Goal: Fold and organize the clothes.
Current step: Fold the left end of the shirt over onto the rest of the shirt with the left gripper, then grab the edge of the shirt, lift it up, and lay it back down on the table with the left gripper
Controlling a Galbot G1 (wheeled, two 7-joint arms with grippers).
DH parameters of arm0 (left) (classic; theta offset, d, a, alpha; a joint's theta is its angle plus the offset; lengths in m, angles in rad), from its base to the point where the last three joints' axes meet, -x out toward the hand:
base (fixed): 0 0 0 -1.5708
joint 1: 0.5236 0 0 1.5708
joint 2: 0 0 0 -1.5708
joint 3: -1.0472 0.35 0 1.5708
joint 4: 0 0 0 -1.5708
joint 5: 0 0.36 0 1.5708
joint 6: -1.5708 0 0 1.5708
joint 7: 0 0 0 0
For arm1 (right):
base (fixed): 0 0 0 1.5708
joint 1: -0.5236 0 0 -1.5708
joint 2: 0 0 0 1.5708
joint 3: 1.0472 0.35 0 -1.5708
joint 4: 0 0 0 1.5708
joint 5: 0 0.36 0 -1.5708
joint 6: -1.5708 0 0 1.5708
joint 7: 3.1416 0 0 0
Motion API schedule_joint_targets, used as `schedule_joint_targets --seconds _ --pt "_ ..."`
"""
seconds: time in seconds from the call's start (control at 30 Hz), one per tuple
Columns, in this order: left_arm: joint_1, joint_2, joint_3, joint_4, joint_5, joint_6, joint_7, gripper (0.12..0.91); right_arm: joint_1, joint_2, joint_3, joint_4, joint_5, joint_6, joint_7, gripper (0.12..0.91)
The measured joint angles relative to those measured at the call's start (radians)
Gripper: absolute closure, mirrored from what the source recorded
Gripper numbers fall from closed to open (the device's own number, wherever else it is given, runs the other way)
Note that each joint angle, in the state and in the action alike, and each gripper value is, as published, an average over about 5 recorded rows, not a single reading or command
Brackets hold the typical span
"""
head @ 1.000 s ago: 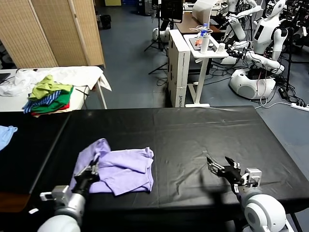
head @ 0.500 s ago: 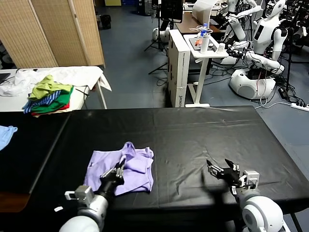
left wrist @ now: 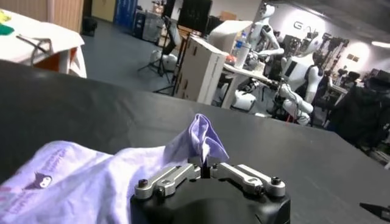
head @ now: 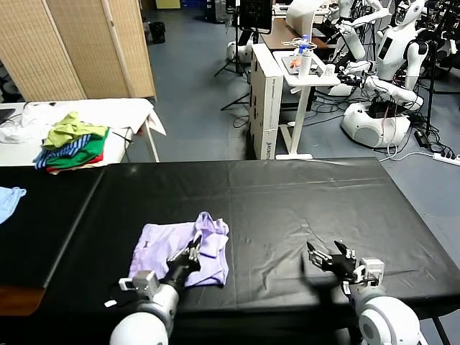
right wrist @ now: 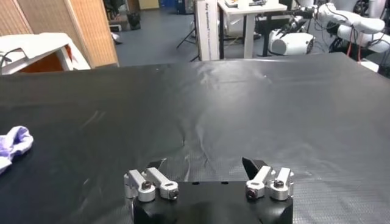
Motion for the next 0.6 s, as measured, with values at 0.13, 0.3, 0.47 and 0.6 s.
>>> schedule_joint_targets --seconds 0.13,0.3,0.47,0.6 --pt "0.018 0.050 -0.071 0.007 0.045 -0.016 0.002 0.123 0.069 -0.026 -0.127 0.003 0.006 0.008 -0.009 0.118" --pt "0.040 0.056 -0.124 0.009 0.073 -0.025 0.002 0.123 0.146 -0.014 -0.259 -0.016 0.010 0.009 -0.004 0.118" --pt "0.062 0.039 -0.143 0.012 0.101 -0.033 0.003 0.123 0.183 0.018 -0.337 -0.051 -0.001 0.011 0.008 0.118" --pt "0.072 0.028 -0.147 0.018 0.115 -0.039 0.003 0.123 0.195 0.049 -0.372 -0.079 -0.016 0.014 0.011 0.207"
